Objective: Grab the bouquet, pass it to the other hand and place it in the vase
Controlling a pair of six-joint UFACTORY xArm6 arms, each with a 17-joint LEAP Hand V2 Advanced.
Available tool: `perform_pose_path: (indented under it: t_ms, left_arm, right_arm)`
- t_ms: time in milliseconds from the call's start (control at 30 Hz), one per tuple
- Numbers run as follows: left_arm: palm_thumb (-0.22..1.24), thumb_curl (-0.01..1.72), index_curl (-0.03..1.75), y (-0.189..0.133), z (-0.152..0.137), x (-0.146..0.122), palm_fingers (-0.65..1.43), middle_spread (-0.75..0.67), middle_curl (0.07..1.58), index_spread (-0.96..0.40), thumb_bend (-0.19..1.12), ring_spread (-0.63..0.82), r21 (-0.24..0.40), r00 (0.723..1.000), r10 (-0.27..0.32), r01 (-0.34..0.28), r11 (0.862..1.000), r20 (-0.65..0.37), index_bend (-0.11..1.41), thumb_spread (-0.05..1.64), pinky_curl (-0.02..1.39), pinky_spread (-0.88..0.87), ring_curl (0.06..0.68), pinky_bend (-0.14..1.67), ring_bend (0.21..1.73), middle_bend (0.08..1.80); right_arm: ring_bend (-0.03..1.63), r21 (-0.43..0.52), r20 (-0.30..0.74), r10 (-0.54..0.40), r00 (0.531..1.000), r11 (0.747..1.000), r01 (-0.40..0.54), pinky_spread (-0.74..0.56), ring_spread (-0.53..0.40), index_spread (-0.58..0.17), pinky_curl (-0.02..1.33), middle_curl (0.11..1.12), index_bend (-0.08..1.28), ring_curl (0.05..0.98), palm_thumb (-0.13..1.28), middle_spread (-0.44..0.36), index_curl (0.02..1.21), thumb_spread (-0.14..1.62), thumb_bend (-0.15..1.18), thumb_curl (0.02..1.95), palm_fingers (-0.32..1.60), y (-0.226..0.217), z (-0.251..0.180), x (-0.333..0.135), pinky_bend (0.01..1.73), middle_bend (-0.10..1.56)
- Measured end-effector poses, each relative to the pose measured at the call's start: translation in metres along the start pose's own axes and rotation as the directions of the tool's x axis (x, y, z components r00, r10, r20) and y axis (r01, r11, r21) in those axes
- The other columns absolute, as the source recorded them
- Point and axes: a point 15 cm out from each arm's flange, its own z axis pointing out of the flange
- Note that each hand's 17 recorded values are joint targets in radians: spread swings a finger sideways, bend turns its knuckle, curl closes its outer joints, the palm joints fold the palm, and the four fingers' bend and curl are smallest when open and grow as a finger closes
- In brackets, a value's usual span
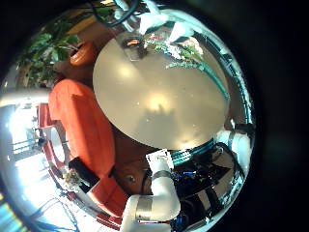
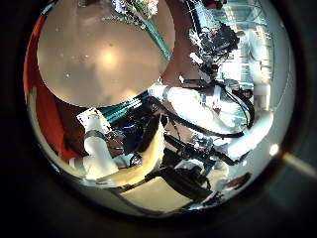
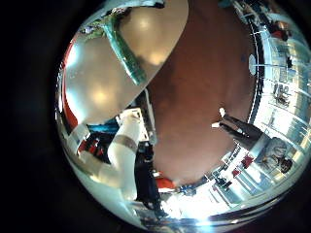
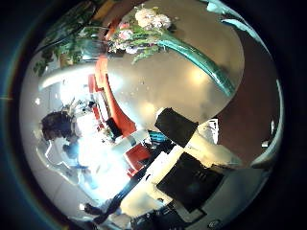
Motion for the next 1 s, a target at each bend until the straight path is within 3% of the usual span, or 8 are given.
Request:
perform_pose_path:
  t_ms: [133, 333, 433, 633, 1000]
  left_arm:
    - [0.24, 0.29, 0.41, -0.004, 0.008, -0.003, 0.18, 0.38, 0.32, -0.01, -0.02, 0.53, -0.051, 1.0, 0.027, -0.027, 0.998, -0.004, 0.27, 1.12, 0.26, 0.5, 0.185, 0.17, 0.42, 0.19]
    - [0.26, 0.29, 0.41, -0.018, 0.009, -0.011, 0.18, 0.38, 0.32, -0.01, -0.02, 0.53, -0.038, 0.998, 0.065, -0.065, 0.997, 0.015, 0.26, 1.13, 0.25, 0.5, 0.185, 0.17, 0.41, 0.19]
    - [0.27, 0.29, 0.42, -0.025, 0.012, -0.013, 0.18, 0.38, 0.32, -0.01, -0.02, 0.54, -0.039, 0.997, 0.077, -0.076, 0.996, 0.016, 0.26, 1.13, 0.25, 0.5, 0.185, 0.17, 0.41, 0.19]
    - [0.27, 0.29, 0.42, -0.031, 0.02, -0.015, 0.18, 0.37, 0.32, -0.01, -0.02, 0.54, -0.062, 0.995, 0.098, -0.098, 0.993, 0.009, 0.26, 1.14, 0.24, 0.5, 0.185, 0.17, 0.4, 0.19]
    - [0.27, 0.29, 0.43, -0.035, 0.015, -0.026, 0.18, 0.37, 0.32, -0.01, -0.02, 0.54, -0.068, 0.993, 0.111, -0.108, 0.992, 0.045, 0.26, 1.14, 0.23, 0.5, 0.189, 0.17, 0.39, 0.19]
  right_arm:
    - [0.87, -0.03, 0.0, 0.032, 0.999, 0.999, -0.032, 0.21, -0.151, -0.245, 0.21, 0.45, 0.16, 0.278, 0.47, -0.1, 0.28, 1.07, -0.02, 0.36, 0.49, -0.019, 0.014, -0.001, 0.6, 0.47]
    - [0.89, 0.041, -0.031, 0.036, 0.999, 0.999, -0.034, 0.16, -0.174, -0.242, 0.19, 0.46, 0.18, 0.289, 0.5, -0.115, 0.3, 1.07, -0.02, 0.37, 0.46, -0.053, 0.035, 0.001, 0.63, 0.5]
    - [0.9, -0.031, -0.025, 0.04, 0.999, 0.999, -0.041, 0.15, -0.179, -0.241, 0.18, 0.47, 0.17, 0.295, 0.5, -0.118, 0.31, 1.07, -0.02, 0.38, 0.45, -0.045, 0.076, -0.006, 0.65, 0.51]
    - [0.93, -0.123, -0.035, 0.041, 0.999, 0.991, -0.045, 0.16, -0.172, -0.249, 0.17, 0.49, 0.17, 0.307, 0.5, -0.12, 0.31, 1.07, -0.03, 0.38, 0.42, -0.052, 0.104, -0.019, 0.69, 0.53]
    - [0.96, -0.101, -0.062, 0.077, 0.995, 0.991, -0.083, 0.17, -0.154, -0.237, 0.15, 0.51, 0.18, 0.318, 0.48, -0.106, 0.33, 1.07, -0.03, 0.38, 0.39, -0.068, 0.115, -0.008, 0.77, 0.56]
